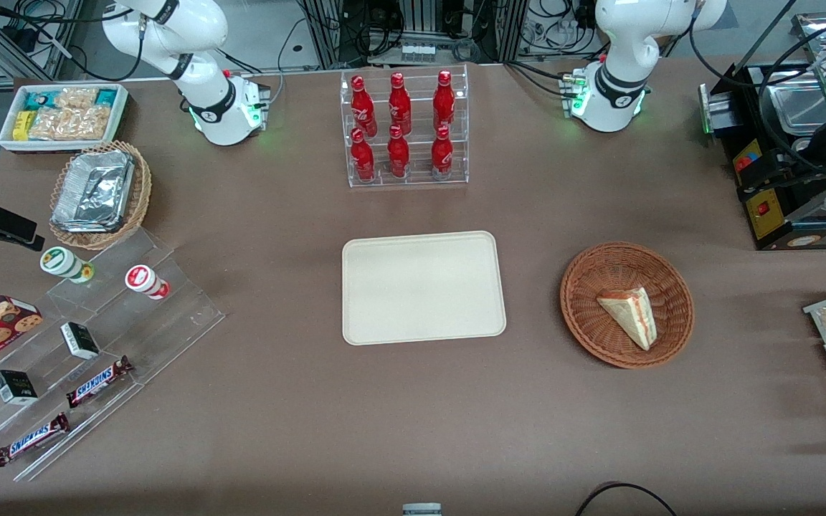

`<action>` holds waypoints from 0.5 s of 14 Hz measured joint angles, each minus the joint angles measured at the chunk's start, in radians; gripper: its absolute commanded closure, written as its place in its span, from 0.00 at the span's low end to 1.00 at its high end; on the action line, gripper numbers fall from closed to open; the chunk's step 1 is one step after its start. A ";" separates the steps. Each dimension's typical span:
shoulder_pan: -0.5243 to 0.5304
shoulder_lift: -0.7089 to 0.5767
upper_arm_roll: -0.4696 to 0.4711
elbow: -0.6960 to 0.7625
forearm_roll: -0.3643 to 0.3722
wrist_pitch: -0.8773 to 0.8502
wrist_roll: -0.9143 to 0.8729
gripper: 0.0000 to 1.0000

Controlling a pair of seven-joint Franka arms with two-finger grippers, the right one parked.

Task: Place sandwich from basket to tray
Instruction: 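Move the left gripper over the sandwich in the wicker basket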

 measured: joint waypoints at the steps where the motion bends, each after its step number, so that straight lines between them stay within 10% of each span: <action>1: 0.000 0.000 0.000 0.000 0.000 0.002 0.000 0.00; 7: 0.000 0.023 -0.012 -0.074 0.000 0.154 -0.031 0.00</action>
